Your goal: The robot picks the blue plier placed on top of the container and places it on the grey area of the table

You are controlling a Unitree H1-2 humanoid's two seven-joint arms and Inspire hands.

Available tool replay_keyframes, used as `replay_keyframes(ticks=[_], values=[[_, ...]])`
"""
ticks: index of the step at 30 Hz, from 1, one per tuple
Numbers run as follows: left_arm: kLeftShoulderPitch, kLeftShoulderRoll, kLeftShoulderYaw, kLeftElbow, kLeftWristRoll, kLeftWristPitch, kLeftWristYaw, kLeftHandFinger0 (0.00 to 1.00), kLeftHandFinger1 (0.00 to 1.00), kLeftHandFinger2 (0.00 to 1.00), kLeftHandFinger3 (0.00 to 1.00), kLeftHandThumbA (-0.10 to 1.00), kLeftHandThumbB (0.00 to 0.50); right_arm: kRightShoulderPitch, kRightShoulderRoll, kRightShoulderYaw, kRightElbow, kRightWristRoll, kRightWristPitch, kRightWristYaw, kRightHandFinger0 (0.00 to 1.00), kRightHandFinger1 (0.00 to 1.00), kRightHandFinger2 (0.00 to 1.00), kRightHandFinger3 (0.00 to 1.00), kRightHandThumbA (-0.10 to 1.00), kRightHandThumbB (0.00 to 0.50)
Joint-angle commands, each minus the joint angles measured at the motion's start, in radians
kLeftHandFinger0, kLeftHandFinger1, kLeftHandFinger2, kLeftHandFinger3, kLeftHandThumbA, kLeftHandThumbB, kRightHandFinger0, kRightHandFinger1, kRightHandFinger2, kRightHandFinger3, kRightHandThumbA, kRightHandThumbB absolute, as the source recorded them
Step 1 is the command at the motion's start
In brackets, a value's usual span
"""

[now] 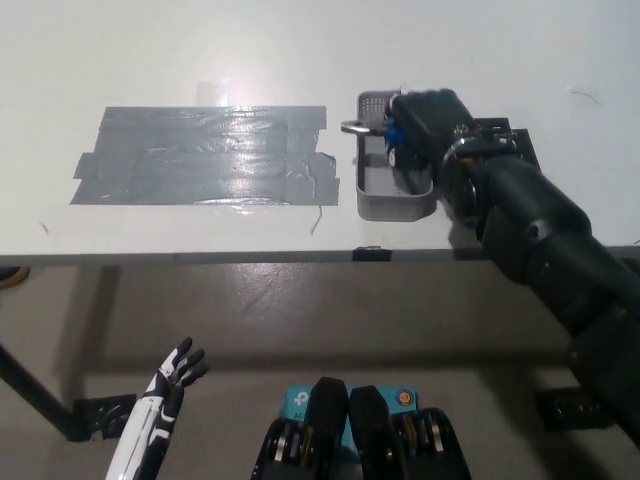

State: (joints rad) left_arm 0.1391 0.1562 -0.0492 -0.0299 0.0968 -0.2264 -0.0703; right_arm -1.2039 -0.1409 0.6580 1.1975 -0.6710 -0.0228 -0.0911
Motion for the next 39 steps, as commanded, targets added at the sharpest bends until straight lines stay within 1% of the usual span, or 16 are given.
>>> replay_keyframes(ticks=[1, 5, 7, 15, 16, 23, 24, 25, 26, 27, 29, 30, 31, 32, 35, 39], values=[[0.011, 0.002, 0.01, -0.029, 0.019, -0.04, 0.017, 1.0, 1.0, 1.0, 1.0, 0.98, 0.174, -0.132, -0.025, -0.035, -0.071, -0.002, -0.055, -0.026, 0.15, 0.66, 1.0, 0.3, -0.1, 0.199], [0.005, -0.004, 0.012, -0.021, 0.048, -0.055, 0.033, 1.0, 1.0, 1.0, 1.0, 1.0, 0.186, -0.161, -0.029, -0.05, -0.099, -0.002, -0.046, -0.005, 0.16, 0.72, 1.0, 0.46, -0.1, 0.185], [-0.001, -0.004, 0.012, -0.016, 0.044, -0.06, 0.031, 1.0, 1.0, 1.0, 1.0, 0.99, 0.165, -0.176, -0.03, -0.06, -0.112, -0.001, -0.048, 0.0, 0.12, 0.63, 0.98, 0.6, -0.1, 0.201], [0.003, -0.005, 0.013, -0.048, 0.059, -0.032, 0.032, 1.0, 1.0, 1.0, 1.0, 1.0, 0.175, -0.226, 0.019, -0.046, -0.078, -0.024, -0.076, -0.027, 0.08, 0.53, 0.89, 0.67, -0.1, 0.211], [0.003, -0.007, 0.015, -0.049, 0.049, -0.034, 0.031, 1.0, 1.0, 1.0, 1.0, 1.0, 0.165, -0.234, 0.044, -0.045, -0.058, -0.024, -0.064, -0.026, 0.06, 0.49, 0.84, 0.57, -0.1, 0.236], [0.012, -0.017, 0.014, -0.052, 0.043, -0.029, 0.029, 1.0, 1.0, 1.0, 1.0, 1.0, 0.186, -0.249, 0.174, 0.001, 0.042, -0.056, -0.053, -0.056, 0.04, 0.49, 0.9, 0.46, -0.1, 0.227], [0.015, -0.02, 0.012, -0.056, 0.04, -0.025, 0.027, 1.0, 1.0, 1.0, 1.0, 1.0, 0.185, -0.25, 0.204, -0.001, 0.065, -0.049, -0.051, -0.056, 0.13, 0.51, 0.85, 0.55, -0.1, 0.277], [0.015, -0.023, 0.011, -0.052, 0.04, -0.028, 0.027, 1.0, 1.0, 1.0, 1.0, 1.0, 0.186, -0.25, 0.218, -0.003, 0.077, -0.045, -0.054, -0.056, 0.12, 0.41, 0.67, 0.56, -0.07, 0.302], [0.016, -0.025, 0.009, -0.049, 0.042, -0.035, 0.027, 1.0, 1.0, 1.0, 1.0, 1.0, 0.186, -0.248, 0.247, -0.001, 0.097, -0.045, -0.047, -0.062, 0.05, 0.29, 0.5, 0.49, -0.09, 0.284], [0.017, -0.029, 0.006, -0.05, 0.043, -0.033, 0.027, 1.0, 1.0, 1.0, 1.0, 1.0, 0.175, -0.242, 0.269, -0.004, 0.108, -0.041, -0.053, -0.076, 0.0, 0.16, 0.45, 0.26, -0.1, 0.251], [0.022, -0.035, 0.005, -0.054, 0.046, -0.03, 0.028, 1.0, 1.0, 1.0, 1.0, 1.0, 0.175, -0.236, 0.282, -0.001, 0.12, -0.046, -0.057, -0.092, 0.0, 0.21, 0.63, 0.28, -0.1, 0.251], [0.025, -0.036, 0.004, -0.054, 0.048, -0.037, 0.027, 1.0, 1.0, 1.0, 1.0, 0.99, 0.163, -0.233, 0.308, 0.011, 0.149, -0.054, -0.052, -0.088, 0.06, 0.33, 0.74, 0.45, -0.1, 0.282], [0.025, -0.041, 0.003, -0.051, 0.046, -0.043, 0.027, 1.0, 1.0, 1.0, 1.0, 0.98, 0.169, -0.227, 0.321, 0.014, 0.163, -0.054, -0.055, -0.089, 0.25, 0.49, 0.84, 0.52, -0.1, 0.294], [0.029, -0.044, 0.001, -0.052, 0.049, -0.046, 0.027, 1.0, 1.0, 1.0, 1.0, 0.98, 0.169, -0.22, 0.33, 0.017, 0.171, -0.054, -0.053, -0.089, 0.33, 0.47, 0.68, 0.51, -0.1, 0.299], [0.025, -0.058, -0.005, -0.051, 0.035, -0.046, 0.02, 1.0, 1.0, 1.0, 1.0, 0.94, 0.168, -0.19, 0.352, 0.031, 0.193, -0.063, -0.055, -0.122, 0.17, 0.23, 0.31, 0.45, -0.1, 0.317], [0.022, -0.058, -0.009, -0.052, 0.051, -0.041, 0.02, 1.0, 1.0, 1.0, 1.0, 0.94, 0.167, -0.152, 0.372, 0.043, 0.215, -0.066, -0.051, -0.134, 0.0, 0.0, 0.08, 0.32, -0.1, 0.31]])
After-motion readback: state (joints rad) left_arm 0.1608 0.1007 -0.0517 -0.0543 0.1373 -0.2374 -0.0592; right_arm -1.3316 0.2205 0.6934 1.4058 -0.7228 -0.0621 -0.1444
